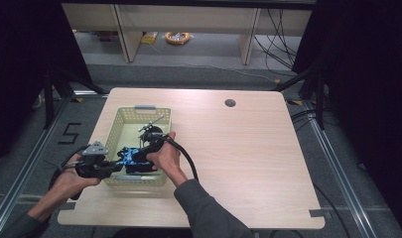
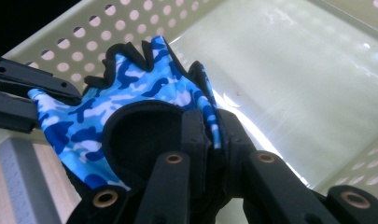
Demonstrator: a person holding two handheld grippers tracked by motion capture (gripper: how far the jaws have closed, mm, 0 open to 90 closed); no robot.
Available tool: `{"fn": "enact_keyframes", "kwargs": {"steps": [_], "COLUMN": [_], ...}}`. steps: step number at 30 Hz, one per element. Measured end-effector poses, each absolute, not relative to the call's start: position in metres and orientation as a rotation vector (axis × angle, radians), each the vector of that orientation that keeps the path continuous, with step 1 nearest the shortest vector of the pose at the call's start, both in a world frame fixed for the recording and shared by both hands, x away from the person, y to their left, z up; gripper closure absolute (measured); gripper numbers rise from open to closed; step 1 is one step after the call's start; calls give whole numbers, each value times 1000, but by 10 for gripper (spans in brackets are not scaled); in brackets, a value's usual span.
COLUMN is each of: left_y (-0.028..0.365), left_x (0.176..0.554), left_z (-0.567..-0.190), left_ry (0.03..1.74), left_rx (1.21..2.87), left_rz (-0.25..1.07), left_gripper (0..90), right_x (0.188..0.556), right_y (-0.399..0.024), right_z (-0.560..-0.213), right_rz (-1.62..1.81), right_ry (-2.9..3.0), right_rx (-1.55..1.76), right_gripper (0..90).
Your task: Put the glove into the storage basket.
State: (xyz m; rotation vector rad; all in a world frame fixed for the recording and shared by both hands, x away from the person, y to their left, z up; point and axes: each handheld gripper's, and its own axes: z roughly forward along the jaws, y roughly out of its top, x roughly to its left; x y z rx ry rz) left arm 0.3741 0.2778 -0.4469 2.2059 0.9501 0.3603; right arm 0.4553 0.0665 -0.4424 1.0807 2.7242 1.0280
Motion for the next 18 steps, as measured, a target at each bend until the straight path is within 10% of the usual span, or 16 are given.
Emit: {"fn": "enact_keyframes", "kwargs": {"steps": [18], "left_y": [271], "left_x": [372], "left_z": [-416], "left_ry": [1014], "left_rx": [2045], "left_rz": [369], "left_gripper": [467], "right_x": [466], "right_y": [64], "right_z": [-451], "right_rz": [950], "right_ry": [2734], "right_rx": [1134], "right_gripper": [822]}}
